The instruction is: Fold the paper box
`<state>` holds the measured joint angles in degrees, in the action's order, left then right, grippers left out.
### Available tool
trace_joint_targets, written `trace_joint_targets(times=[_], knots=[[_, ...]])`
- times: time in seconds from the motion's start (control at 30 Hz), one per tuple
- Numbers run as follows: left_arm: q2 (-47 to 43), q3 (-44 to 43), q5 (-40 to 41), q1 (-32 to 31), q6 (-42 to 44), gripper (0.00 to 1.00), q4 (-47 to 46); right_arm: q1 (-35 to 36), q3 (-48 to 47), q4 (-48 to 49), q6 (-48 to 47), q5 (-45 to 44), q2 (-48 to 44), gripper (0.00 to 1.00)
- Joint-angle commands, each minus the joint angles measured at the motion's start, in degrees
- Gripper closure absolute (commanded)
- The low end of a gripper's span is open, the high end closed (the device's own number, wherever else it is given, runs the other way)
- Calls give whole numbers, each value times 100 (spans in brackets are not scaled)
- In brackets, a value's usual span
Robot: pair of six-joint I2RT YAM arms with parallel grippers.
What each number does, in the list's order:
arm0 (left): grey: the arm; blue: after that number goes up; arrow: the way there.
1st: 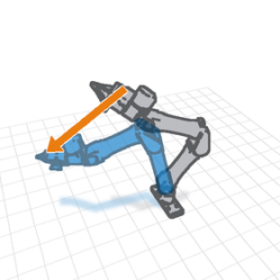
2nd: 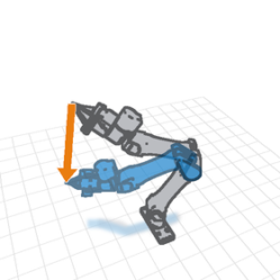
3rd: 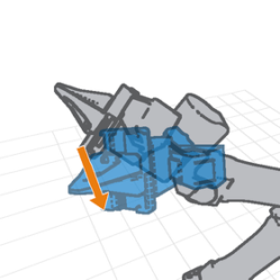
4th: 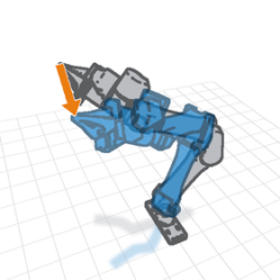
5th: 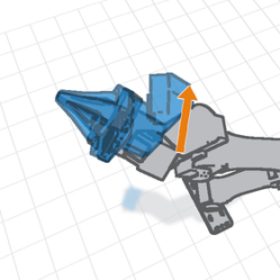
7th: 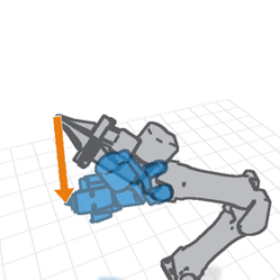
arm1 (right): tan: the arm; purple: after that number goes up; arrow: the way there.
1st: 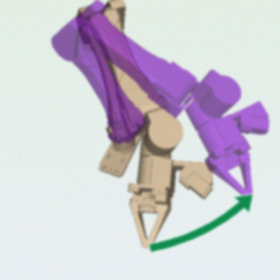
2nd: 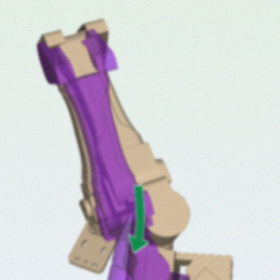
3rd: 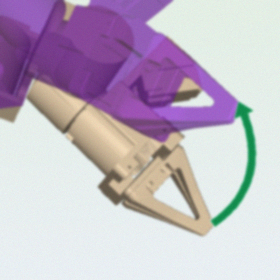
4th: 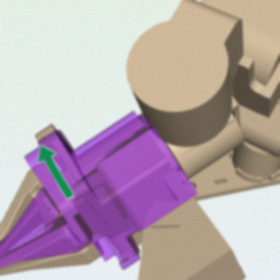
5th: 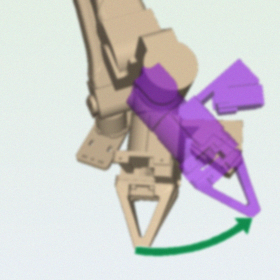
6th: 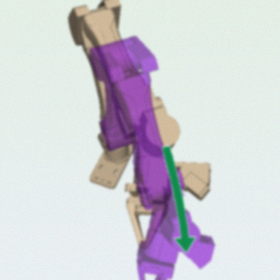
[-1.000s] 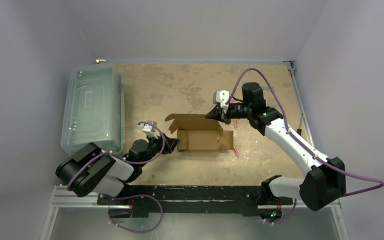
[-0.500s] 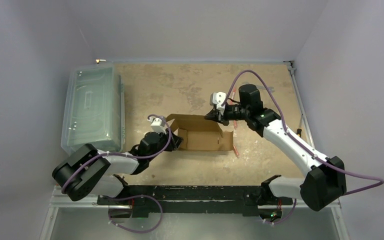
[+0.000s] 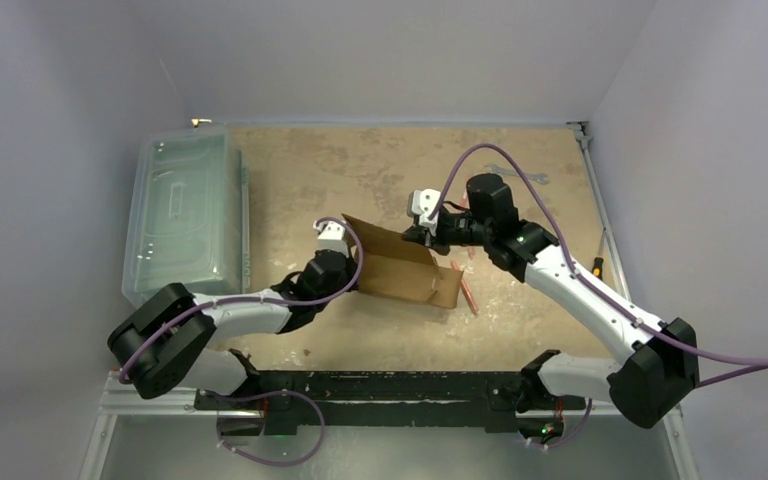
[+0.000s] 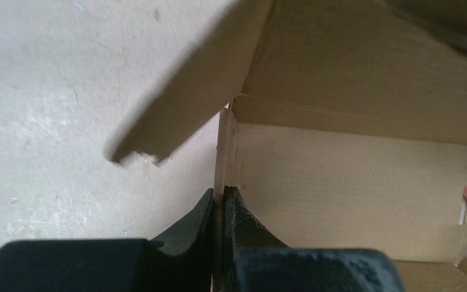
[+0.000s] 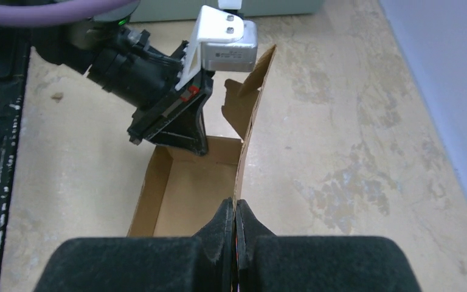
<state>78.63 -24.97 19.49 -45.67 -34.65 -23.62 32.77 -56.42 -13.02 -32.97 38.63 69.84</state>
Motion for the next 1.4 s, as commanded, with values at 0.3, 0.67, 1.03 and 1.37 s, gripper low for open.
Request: trace_joint_targets(times=[0.3,0.67,1.03,1.37], knots=[[207,-507,2094,-392,2028,100,-783,511,-577,167,68,-1017,-32,99],[659,-33,1918,-390,1873,100,-1611,511,-150,680,245,-1318,319,94],[818,-317,1409,-366,1892,99,-848,511,-158,729,436,-1320,478,92],[775,-604,1169,-283,1534,90,-193,507,-123,783,541,-1429,495,99]])
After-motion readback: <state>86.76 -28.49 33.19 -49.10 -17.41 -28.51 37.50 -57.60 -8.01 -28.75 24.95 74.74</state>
